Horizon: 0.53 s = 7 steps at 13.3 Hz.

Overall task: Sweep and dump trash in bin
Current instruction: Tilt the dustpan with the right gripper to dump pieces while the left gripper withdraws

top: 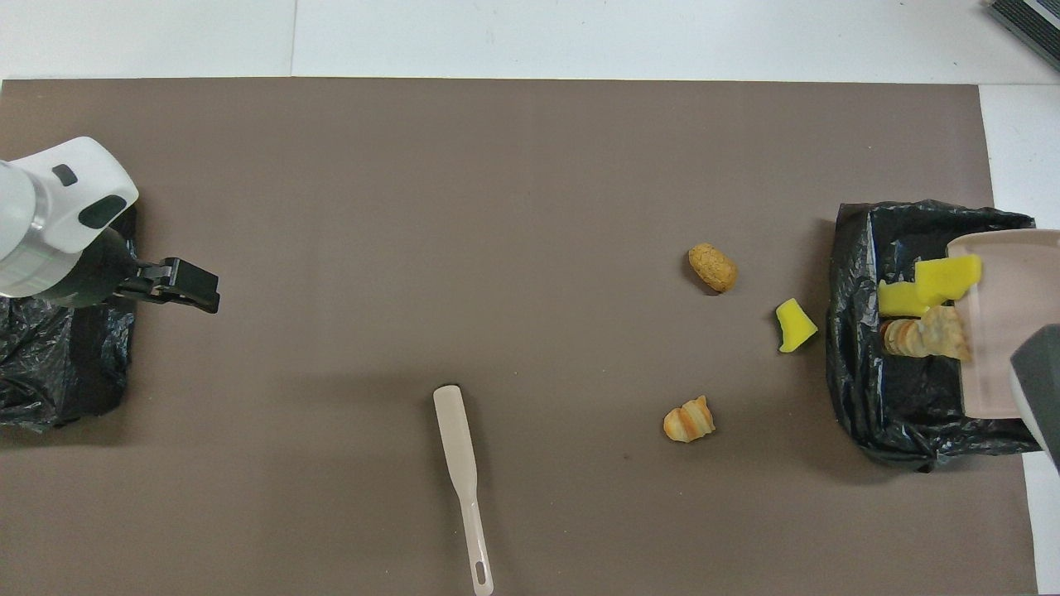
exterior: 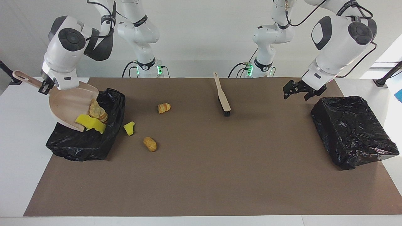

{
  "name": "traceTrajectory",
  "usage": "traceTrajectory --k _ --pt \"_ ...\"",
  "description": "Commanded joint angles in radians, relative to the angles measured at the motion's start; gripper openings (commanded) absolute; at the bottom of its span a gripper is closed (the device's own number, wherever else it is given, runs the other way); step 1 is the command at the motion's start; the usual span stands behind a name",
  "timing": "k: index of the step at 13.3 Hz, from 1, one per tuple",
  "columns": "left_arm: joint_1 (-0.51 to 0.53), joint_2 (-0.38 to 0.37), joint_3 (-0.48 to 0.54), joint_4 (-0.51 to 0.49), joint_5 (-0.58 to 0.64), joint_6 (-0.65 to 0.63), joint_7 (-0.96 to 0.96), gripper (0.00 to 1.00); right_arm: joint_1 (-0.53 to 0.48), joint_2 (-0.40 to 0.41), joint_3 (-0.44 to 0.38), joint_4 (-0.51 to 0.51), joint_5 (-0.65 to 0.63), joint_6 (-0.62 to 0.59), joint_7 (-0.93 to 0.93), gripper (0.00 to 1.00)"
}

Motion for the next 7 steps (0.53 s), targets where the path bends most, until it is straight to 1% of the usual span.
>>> traceTrajectory --k 1,4,5,7 --pt "0.018 0.007 -0.01 0.017 0.026 -0.02 0.026 1.0 -0.01 -0.011 -0.005 0.029 -0.024 -0.022 -0.057 0.0" --pt "0.035 0.007 -0.01 0.015 0.024 -0.011 0.041 1.0 -0.019 -0.011 -0.003 0.076 -0.023 -0.039 -0.084 0.0" --pt "0.035 0.007 -0.01 0.017 0.024 -0.009 0.041 1.0 -0.019 -0.01 0.004 0.095 -0.015 -0.061 -0.076 0.0" --pt "0.029 0.013 -0.01 0.018 0.026 0.029 0.043 1.0 -0.004 -0.01 0.007 0.103 0.0 -0.071 -0.033 0.0"
